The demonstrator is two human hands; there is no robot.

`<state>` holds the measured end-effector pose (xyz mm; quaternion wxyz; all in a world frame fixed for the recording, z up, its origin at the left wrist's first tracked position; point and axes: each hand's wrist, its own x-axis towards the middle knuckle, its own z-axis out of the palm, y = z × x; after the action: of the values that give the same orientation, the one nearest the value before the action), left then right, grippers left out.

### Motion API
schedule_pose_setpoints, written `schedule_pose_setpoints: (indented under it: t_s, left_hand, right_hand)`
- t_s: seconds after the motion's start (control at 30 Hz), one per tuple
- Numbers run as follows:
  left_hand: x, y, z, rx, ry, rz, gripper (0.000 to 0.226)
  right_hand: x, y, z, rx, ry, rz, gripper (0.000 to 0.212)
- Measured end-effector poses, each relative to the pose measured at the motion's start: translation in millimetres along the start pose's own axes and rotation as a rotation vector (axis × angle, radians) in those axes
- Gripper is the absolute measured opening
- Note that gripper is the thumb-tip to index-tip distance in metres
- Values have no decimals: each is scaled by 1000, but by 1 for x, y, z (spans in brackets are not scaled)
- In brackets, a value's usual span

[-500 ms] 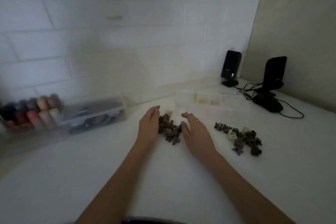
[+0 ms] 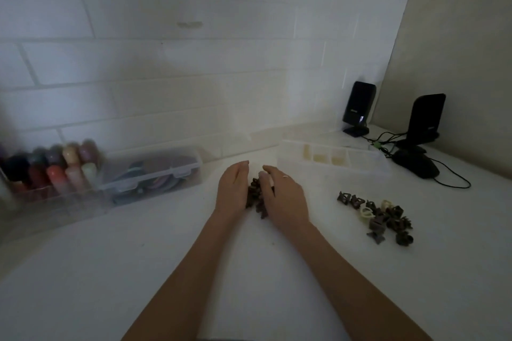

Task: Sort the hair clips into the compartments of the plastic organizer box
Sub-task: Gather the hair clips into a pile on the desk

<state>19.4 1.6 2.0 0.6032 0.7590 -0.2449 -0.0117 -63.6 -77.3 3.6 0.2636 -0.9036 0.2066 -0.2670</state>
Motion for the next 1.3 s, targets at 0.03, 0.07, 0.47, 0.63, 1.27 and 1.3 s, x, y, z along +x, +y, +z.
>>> schedule_pose_setpoints:
  t_s: [0.03, 0.07, 0.47, 0.63, 1.27, 1.3]
  left_hand:
    - [6, 0, 2, -5, -48, -14, 40]
    - [13, -1, 4, -4, -99, -30, 41]
    - [28, -9, 15, 220, -327, 29, 48]
    - [26, -2, 16, 193, -340, 1, 42]
    - [-54, 31, 62, 4, -260, -6, 43]
    - [-61, 35, 70, 6, -258, -11, 46]
  right_hand:
    - [-6, 1, -9, -46, 62, -25, 55]
    - [-12, 4, -20, -110, 140, -34, 50]
    - [-53, 107, -112, -418, 68, 444, 42]
    - [-42, 99, -99, -222, -25, 200, 38]
    - [-42, 63, -68, 131, -209, 99, 46]
    - [-42, 62, -69, 144, -217, 86, 45]
